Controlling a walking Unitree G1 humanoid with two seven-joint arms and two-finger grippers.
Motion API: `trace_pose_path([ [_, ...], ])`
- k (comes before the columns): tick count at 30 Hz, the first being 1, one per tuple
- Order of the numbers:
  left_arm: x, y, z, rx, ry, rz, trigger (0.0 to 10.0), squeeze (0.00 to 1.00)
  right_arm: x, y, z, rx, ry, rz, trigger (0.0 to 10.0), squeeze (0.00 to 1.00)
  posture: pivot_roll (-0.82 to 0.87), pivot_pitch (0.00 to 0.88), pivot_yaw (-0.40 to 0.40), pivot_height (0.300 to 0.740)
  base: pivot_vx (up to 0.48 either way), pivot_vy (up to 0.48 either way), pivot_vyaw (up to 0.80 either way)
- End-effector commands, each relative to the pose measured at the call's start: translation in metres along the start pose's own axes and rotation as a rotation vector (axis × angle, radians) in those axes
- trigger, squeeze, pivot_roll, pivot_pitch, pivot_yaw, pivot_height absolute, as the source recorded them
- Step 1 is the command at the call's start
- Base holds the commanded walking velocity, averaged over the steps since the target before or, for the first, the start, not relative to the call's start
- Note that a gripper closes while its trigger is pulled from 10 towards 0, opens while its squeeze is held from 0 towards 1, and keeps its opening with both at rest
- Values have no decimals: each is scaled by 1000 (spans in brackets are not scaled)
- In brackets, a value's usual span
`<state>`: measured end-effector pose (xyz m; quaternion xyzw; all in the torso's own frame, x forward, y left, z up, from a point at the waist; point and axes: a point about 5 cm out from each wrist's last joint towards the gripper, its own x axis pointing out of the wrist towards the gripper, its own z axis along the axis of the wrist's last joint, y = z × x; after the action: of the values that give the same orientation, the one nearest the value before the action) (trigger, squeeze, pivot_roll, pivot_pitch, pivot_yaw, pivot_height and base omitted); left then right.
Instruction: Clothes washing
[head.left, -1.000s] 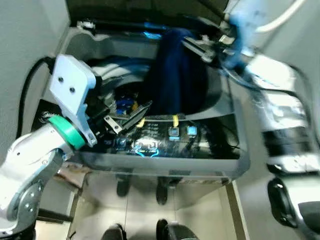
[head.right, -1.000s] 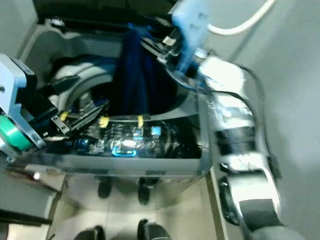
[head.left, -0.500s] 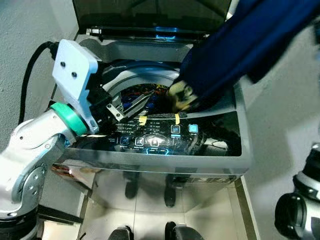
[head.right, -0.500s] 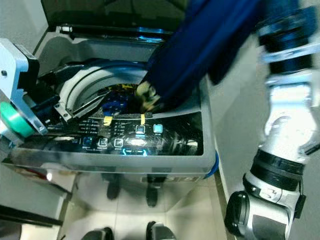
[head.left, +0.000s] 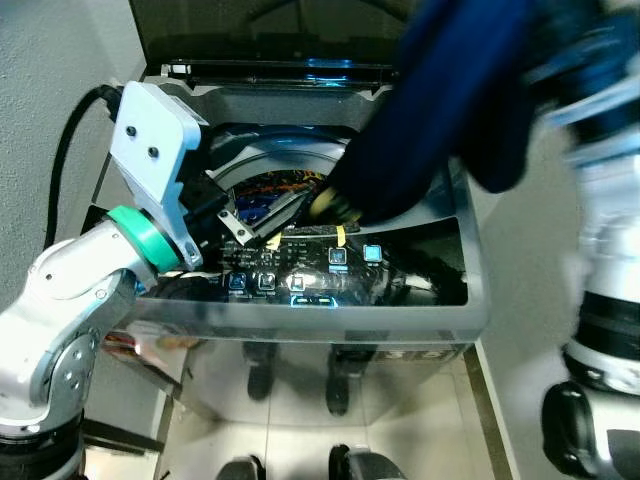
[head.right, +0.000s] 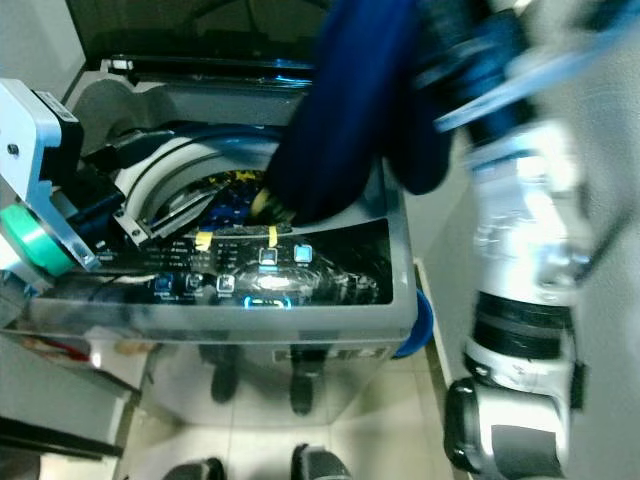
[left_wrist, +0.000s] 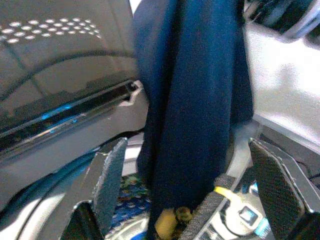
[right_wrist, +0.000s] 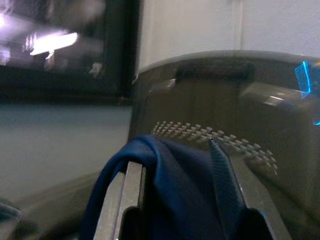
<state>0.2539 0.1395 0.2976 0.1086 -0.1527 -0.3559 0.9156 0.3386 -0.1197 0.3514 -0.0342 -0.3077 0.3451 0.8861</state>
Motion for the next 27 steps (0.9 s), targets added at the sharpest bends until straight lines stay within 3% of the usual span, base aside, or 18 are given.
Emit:
trace_pose_path([
  [1,2,-4,-4,-13,-5,-4,10000,0,34,23,-12,-159,63,87,10000,0,45,97,-5,720,0,0,0],
  [2,2,-4,-4,-13,-5,-4,10000,0,34,23,-12,-159,63,87,10000,0,45,97,-5,720,0,0,0],
  [4,2,-8,-5,-24,-12,4,10000,0,73,48,-17,-228,80,155,10000,0,48,103,-26,720,0,0,0],
  [7,2,-9,-6,-27,-12,8,10000,0,85,55,-16,-243,79,167,10000,0,53,106,-35,720,0,0,0],
  [8,1,-10,-6,-27,-11,12,10000,0,93,61,-19,-322,123,180,10000,0,65,111,-41,720,0,0,0],
  [9,1,-10,-6,-27,-11,12,10000,0,93,61,-19,-322,123,180,10000,0,65,111,-41,720,0,0,0],
  [10,0,-11,-6,-27,-9,15,10000,0,96,64,-24,-425,167,199,10000,0,67,113,-42,720,0,0,0],
  [12,0,-11,-6,-27,-9,15,10000,0,96,64,-24,-425,167,199,10000,0,67,113,-42,720,0,0,0],
  [15,-3,-10,-6,-24,1,17,10000,0,91,63,-36,-519,250,268,10000,0,73,120,-42,720,0,0,0],
  [16,-10,-9,-6,-23,19,7,10000,0,78,58,-50,-600,343,389,10000,0,64,132,-38,720,0,0,0],
  [18,-10,-9,-6,-23,19,7,10000,0,78,58,-50,-600,343,389,10000,0,64,132,-38,720,0,0,0],
  [19,-21,-8,-6,-20,54,-20,10000,0,59,42,-57,-622,435,533,10000,0,48,139,-33,720,0,0,0],
  [21,-21,-8,-6,-20,54,-20,10000,0,59,42,-57,-622,435,533,10000,0,48,139,-33,720,0,0,0],
  [22,-31,-7,-5,-7,89,-47,10000,0,44,29,-58,-611,498,646,10000,0,47,142,-33,720,0,0,0],
  [23,-31,-7,-5,-7,89,-47,10000,0,44,29,-58,-611,498,646,10000,0,47,142,-33,720,0,0,0],
  [24,-40,-4,-4,28,134,-65,10000,0,31,15,-57,-598,545,733,10000,361,58,148,-28,720,0,0,0],
  [26,-40,-4,-4,28,134,-65,10000,0,31,15,-57,-598,545,733,10000,361,58,148,-28,720,0,0,0],
  [27,-46,0,-2,58,164,-73,10000,0,22,7,-58,-589,584,789,10000,1000,65,149,-21,720,0,0,0],
])
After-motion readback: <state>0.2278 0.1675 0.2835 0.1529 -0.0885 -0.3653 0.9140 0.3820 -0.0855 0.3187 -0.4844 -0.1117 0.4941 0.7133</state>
